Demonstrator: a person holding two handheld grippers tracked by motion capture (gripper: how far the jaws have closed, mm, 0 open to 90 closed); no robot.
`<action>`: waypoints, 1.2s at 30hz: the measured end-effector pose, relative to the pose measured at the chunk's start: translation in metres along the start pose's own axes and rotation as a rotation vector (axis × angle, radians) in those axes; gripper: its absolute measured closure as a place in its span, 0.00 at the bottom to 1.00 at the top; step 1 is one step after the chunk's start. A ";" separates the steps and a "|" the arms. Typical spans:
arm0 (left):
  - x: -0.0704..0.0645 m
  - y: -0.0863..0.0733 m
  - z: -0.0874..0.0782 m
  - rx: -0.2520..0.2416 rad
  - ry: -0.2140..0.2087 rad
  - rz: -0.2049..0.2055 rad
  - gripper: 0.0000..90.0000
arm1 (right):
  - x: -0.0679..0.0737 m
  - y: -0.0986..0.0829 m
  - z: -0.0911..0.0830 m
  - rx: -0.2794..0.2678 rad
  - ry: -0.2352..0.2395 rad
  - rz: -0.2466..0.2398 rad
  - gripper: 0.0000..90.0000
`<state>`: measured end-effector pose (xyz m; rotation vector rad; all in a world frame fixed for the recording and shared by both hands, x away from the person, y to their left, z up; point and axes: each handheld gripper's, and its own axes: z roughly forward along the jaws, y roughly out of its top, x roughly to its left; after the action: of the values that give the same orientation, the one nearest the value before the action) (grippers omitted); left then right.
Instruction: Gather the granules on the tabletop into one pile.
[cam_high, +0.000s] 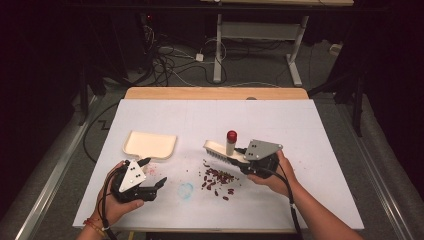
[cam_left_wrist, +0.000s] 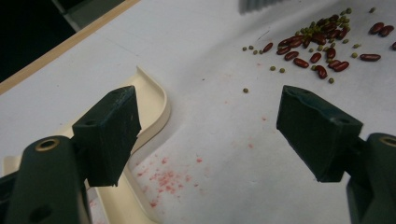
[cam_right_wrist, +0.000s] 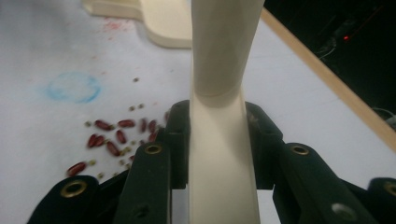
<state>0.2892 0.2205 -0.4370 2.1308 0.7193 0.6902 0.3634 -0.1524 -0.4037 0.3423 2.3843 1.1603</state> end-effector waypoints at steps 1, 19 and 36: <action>0.000 0.000 0.000 -0.001 -0.001 -0.003 0.23 | -0.003 0.001 0.002 -0.005 -0.010 0.003 0.75; 0.003 -0.002 0.000 -0.004 0.016 -0.039 0.23 | 0.019 0.006 0.051 0.059 0.069 -0.110 0.75; 0.010 0.000 0.001 -0.018 0.052 -0.111 0.23 | 0.014 0.030 0.050 -0.006 0.147 -0.149 0.75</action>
<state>0.2964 0.2272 -0.4354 2.0462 0.8498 0.6918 0.3779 -0.0946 -0.4113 0.0778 2.4838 1.1586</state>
